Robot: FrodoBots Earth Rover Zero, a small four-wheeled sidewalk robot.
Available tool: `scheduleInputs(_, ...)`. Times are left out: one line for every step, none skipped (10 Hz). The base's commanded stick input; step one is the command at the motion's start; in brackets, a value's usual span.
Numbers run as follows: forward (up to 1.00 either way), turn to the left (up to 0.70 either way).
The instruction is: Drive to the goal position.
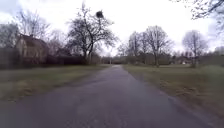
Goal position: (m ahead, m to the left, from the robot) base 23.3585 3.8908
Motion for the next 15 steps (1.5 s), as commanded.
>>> scheduleInputs(1.00, 0.00)
scheduleInputs(1.00, 0.00)
scheduleInputs(1.00, 0.00)
scheduleInputs(1.00, 0.00)
scheduleInputs(1.00, 0.00)
scheduleInputs(1.00, 0.00)
scheduleInputs(1.00, 0.00)
scheduleInputs(1.00, 0.00)
scheduleInputs(1.00, 0.00)
scheduleInputs(1.00, 0.00)
scheduleInputs(1.00, 0.00)
scheduleInputs(1.00, 0.00)
scheduleInputs(1.00, -0.09)
scheduleInputs(1.00, -0.38)
scheduleInputs(1.00, -0.35)
